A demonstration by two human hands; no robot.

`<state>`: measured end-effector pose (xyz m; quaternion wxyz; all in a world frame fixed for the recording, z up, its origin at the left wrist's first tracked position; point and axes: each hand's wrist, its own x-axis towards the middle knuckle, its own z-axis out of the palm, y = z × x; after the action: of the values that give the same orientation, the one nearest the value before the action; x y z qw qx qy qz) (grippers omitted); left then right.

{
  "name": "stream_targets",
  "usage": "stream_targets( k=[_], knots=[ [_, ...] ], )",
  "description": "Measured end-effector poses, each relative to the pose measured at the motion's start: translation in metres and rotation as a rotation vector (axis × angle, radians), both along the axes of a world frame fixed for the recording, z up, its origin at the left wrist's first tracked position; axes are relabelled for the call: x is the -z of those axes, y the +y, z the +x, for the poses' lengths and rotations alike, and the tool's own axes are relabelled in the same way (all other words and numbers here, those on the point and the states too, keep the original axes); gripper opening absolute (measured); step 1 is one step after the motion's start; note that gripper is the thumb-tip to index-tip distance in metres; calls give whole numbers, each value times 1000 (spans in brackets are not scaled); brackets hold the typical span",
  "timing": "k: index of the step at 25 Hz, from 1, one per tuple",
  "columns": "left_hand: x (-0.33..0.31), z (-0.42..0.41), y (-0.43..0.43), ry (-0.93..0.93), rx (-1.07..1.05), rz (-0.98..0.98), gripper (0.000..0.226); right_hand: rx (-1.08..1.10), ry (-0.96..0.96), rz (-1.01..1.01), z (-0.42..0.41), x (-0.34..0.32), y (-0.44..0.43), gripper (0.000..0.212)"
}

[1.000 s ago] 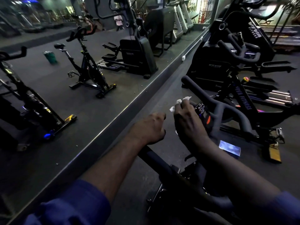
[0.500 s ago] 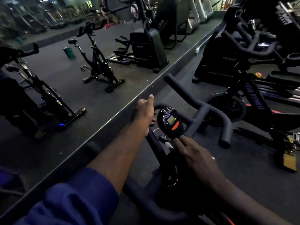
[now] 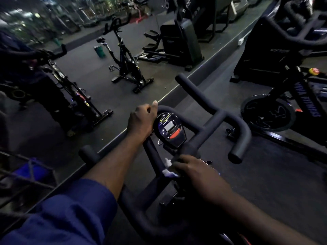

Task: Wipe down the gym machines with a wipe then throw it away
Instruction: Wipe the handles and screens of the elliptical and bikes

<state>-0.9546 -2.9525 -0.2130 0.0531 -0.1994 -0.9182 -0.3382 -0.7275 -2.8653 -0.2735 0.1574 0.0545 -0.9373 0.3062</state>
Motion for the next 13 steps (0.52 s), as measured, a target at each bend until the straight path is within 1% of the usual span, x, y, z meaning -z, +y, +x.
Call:
stream_targets(
  k=[1,2,3,4,5,7,8,9,10,11,12,13],
  knots=[
    [1,1,0,24,-5,3,65,27,27,-65,1,-1,4,24],
    [1,3,1,37,-10,11,65,118,99,-130,0,0,12,28],
    [2,4,0,35,-17,20,66,200,150,-170,-1,1,18,33],
    [1,4,0,32,-18,30,68,217,156,-189,-2,5,21,39],
    [1,5,-1,24,-14,36,70,153,132,-182,-2,9,21,43],
    [1,6,-1,13,-14,40,73,-89,85,-151,-1,6,19,43],
    [1,6,-2,11,-14,44,73,-131,106,-184,-5,-3,21,43],
    [2,5,-2,12,-14,49,72,-81,175,-261,-12,-16,28,42],
    [2,5,-1,16,-17,52,71,30,284,-352,-22,-30,39,38],
    [1,6,-1,21,-19,52,70,157,384,-398,-34,-44,49,30],
    [1,6,0,24,-17,52,68,226,432,-423,-44,-56,57,24],
    [0,6,-1,26,-11,53,66,236,435,-436,-53,-64,59,22]
  ],
)
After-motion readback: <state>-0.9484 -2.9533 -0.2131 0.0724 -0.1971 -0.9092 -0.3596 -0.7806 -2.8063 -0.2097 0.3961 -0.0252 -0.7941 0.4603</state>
